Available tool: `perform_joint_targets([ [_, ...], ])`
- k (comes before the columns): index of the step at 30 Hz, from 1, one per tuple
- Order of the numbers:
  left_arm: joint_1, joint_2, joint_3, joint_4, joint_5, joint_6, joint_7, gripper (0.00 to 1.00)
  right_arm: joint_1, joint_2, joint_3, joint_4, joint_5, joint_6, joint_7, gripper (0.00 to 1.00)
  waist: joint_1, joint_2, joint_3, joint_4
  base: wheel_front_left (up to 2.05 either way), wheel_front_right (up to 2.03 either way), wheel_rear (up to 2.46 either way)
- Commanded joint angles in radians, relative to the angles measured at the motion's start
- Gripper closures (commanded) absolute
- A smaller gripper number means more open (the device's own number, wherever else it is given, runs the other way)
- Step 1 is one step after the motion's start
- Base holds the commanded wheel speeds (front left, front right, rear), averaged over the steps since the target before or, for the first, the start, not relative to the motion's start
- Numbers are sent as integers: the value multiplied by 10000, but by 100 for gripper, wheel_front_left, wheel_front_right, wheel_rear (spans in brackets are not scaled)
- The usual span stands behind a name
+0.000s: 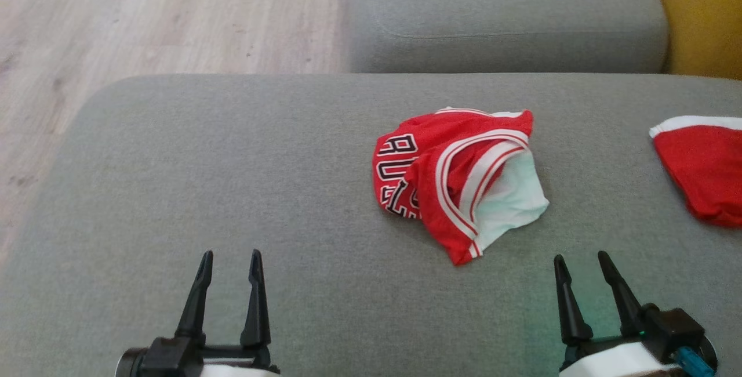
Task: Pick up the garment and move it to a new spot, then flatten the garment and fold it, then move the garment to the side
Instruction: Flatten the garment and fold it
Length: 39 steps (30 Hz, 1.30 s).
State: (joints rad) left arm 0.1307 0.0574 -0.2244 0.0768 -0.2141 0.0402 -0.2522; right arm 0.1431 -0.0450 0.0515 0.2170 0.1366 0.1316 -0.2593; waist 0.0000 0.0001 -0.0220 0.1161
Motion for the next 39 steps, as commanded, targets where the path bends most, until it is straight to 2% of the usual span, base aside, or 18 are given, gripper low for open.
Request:
perform_joint_targets([
  [1,-453,-71,384,-261,103,-38,-95,0,-195,-53,250,-393,30,-9,-24,0,0,-1,15,-154,0,0,0],
  [8,-440,-71,411,-114,138,-82,-95,0,-168,-53,425,-408,13,-9,-24,0,0,-1,34,-554,0,0,0],
  [29,-426,-72,141,110,219,-104,-95,0,-208,-53,662,-494,-125,-9,-24,0,0,-1,151,-1016,0,0,0],
  [39,-1129,-72,-624,711,368,-524,-95,0,-518,-53,959,-605,-273,-9,-24,0,0,-1,686,-1867,0,0,0],
])
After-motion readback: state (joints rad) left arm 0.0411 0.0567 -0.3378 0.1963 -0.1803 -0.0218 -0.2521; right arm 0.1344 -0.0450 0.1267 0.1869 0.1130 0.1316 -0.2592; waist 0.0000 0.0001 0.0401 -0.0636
